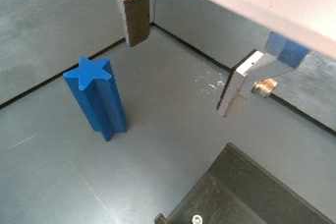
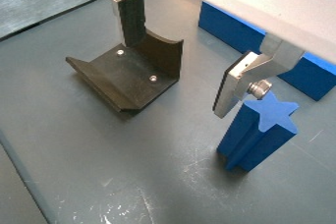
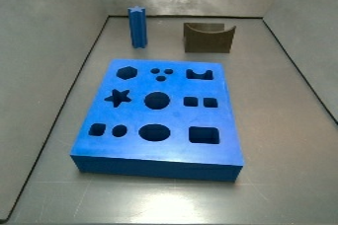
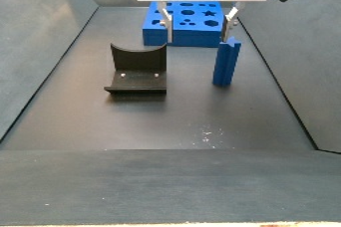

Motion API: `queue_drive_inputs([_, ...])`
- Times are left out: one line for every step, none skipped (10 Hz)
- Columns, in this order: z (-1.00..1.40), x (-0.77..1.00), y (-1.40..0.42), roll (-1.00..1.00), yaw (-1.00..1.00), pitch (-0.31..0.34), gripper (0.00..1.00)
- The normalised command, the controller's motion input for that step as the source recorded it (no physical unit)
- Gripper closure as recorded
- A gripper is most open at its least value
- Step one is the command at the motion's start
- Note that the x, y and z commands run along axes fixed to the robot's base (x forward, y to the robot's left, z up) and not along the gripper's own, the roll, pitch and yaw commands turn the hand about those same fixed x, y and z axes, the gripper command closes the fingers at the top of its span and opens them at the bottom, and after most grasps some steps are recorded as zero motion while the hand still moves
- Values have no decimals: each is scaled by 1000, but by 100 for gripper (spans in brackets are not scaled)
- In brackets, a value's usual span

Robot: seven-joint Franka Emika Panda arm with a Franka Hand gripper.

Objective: Pick up the star object. Move up. Move to above the board. Insert the star object.
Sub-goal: Pick up the star object.

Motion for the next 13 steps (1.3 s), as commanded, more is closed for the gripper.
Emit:
queue_drive_inputs([0,-537,0,0,-120,-417,0])
queue_drive_inputs([-163,-894,-214,117,-137,-234,0])
queue_drive_inputs([-94,-780,-69,194,-326,-120,0])
queue_drive_inputs([0,0,-17,3,0,0,0])
queue_drive_inputs([-209,-151,-17,60,0,0,0])
queue_drive_inputs([-629,-537,-183,0,-157,0,0])
queue_drive_inputs([-691,-806,-203,0,-209,-180,0])
queue_drive_inputs([-54,-66,0,0,0,0,0])
queue_drive_inputs([-494,-263,-200,0,-626,-223,0])
queue_drive_inputs([-209,-43,-66,0,-757,-37,0])
queue_drive_inputs([-66,-17,0,0,0,-14,0])
queue_drive_inputs([-497,-74,-263,0,-674,-337,0])
queue_drive_inputs([-403,-283,-166,0,-246,-217,0])
